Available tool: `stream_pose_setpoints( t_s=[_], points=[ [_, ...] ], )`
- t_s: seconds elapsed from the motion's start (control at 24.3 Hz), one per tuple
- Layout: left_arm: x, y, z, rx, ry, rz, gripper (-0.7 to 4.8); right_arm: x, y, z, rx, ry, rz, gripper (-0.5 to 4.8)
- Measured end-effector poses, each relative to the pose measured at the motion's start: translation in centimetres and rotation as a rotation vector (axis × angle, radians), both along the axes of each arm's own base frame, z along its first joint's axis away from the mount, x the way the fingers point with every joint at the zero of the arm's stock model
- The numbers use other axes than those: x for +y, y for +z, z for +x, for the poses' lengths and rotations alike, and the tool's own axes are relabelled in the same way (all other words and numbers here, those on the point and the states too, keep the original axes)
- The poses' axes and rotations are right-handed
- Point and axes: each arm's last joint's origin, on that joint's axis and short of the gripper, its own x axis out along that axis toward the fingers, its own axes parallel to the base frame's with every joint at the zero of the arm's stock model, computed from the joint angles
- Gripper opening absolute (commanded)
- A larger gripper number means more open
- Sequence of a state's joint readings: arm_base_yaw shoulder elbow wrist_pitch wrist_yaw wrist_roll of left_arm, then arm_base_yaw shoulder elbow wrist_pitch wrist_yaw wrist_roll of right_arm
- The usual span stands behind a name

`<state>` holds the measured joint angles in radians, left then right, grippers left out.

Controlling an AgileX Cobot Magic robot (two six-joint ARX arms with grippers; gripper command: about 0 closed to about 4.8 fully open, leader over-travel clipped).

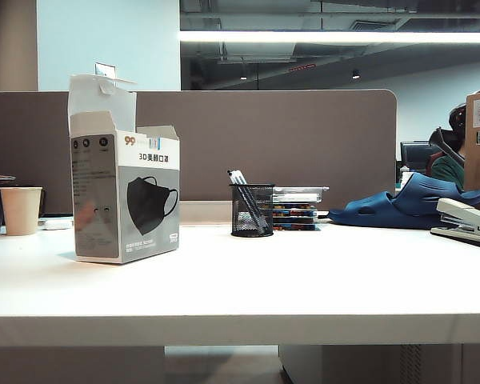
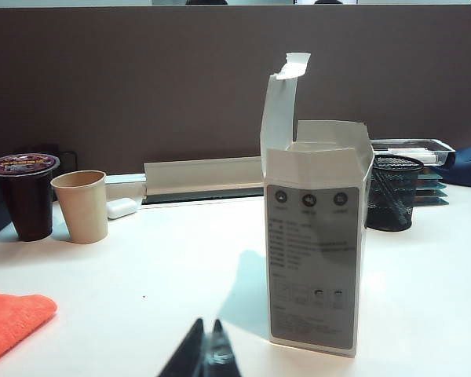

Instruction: Put the mask into the mask box.

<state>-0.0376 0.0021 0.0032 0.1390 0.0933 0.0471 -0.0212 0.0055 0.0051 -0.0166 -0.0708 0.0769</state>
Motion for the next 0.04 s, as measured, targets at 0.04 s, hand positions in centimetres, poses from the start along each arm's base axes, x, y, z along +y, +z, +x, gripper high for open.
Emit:
stream_pose_setpoints(
  t_s=[0.04],
  points=[
    [0.0,0.0,0.0,0.0,0.0,0.0,-0.05,0.0,0.0,0.0,0.0,0.0,0.0,-0.01]
  ],
)
